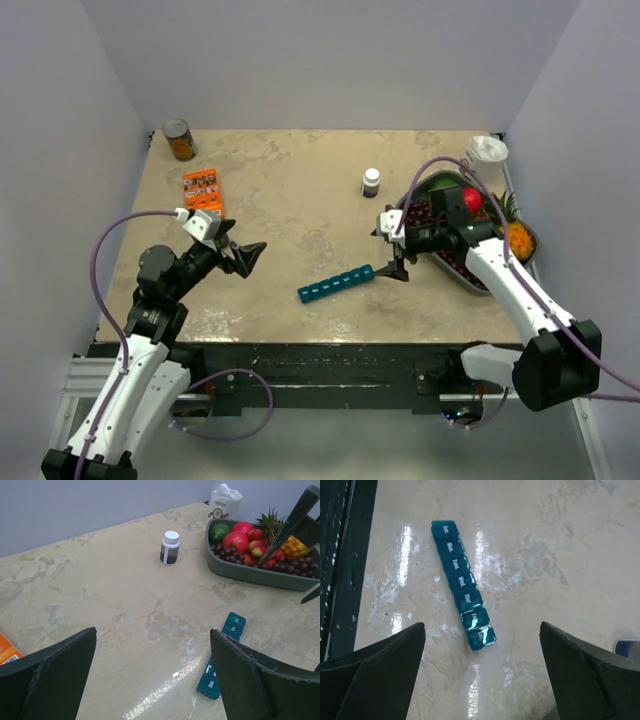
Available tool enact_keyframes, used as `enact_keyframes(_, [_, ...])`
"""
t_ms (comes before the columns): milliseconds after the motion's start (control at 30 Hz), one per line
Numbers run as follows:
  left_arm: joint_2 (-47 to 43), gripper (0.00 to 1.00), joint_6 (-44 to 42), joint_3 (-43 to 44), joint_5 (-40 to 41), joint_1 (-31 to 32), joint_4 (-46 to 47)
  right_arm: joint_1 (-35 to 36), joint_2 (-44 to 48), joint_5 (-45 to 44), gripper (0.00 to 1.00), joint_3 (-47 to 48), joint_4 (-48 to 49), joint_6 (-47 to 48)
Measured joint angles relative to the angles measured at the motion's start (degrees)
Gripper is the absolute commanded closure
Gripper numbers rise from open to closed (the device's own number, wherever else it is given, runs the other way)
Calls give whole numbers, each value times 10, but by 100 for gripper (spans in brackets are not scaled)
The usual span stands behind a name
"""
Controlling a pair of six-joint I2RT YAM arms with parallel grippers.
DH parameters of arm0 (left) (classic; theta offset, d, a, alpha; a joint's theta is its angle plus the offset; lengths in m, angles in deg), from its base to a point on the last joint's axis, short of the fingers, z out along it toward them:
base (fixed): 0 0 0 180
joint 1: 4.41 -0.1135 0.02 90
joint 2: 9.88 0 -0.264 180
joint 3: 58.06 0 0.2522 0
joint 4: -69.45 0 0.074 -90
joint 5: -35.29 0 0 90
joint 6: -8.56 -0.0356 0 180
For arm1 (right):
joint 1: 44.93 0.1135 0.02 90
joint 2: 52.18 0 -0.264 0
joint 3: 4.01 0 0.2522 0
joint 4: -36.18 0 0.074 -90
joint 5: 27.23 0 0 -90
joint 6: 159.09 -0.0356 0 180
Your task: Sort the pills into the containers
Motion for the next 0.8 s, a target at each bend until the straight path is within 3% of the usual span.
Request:
enact_keyframes(133, [7, 0, -7, 0, 11, 0, -9, 57, -45, -52, 1, -21, -4, 89])
enact_keyframes(333, [0, 0, -20, 0, 31, 0, -16, 126, -109, -131, 3, -34, 22, 139])
enact_keyframes(633, [-2, 0, -30, 0, 69, 0, -17, 207, -191, -201, 11, -34, 76, 133])
enact_keyframes(800, [-2, 0, -30, 0, 81, 0, -19, 247, -232, -234, 21, -32, 102, 107])
